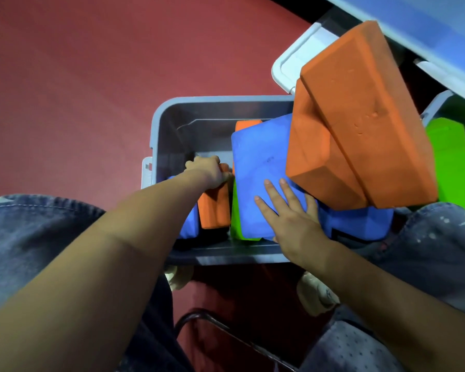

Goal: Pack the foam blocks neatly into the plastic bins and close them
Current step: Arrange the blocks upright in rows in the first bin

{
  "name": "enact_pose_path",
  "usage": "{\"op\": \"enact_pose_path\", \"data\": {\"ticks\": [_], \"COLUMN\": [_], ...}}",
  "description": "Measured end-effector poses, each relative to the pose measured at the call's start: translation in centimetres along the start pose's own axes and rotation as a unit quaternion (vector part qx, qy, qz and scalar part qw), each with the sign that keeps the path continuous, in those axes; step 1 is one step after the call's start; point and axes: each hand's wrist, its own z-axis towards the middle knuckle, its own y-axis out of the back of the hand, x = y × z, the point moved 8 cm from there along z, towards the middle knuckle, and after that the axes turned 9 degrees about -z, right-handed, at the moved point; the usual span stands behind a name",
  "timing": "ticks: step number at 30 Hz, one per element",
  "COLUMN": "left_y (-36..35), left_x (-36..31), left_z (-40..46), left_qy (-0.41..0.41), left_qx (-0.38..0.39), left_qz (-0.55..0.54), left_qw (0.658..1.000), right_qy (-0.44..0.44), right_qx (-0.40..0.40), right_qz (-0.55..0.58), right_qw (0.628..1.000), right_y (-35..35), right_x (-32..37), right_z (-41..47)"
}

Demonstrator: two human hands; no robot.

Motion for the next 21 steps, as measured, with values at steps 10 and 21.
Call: {"op": "enact_pose_path", "data": {"ticks": [10, 21], "left_y": [6.6, 6.1], "left_x": [-4.4, -2.9], "left_z": [-2.5, -2.6], "left_qy": [-0.089, -0.041], "left_qx": [-0.024, 0.021], "left_qz": [0.092, -0.006], "left_qw": [0.991, 0.999], "right_qy": [-0.008, -0.007], "right_qx": [0.02, 0.03], "right_qz": [0.004, 0.022], "right_qw": [1.0, 0.999], "right_y": [0.1, 0.5], "right_x": [-0.2, 0.0], "right_z": [-0.2, -0.7]}}
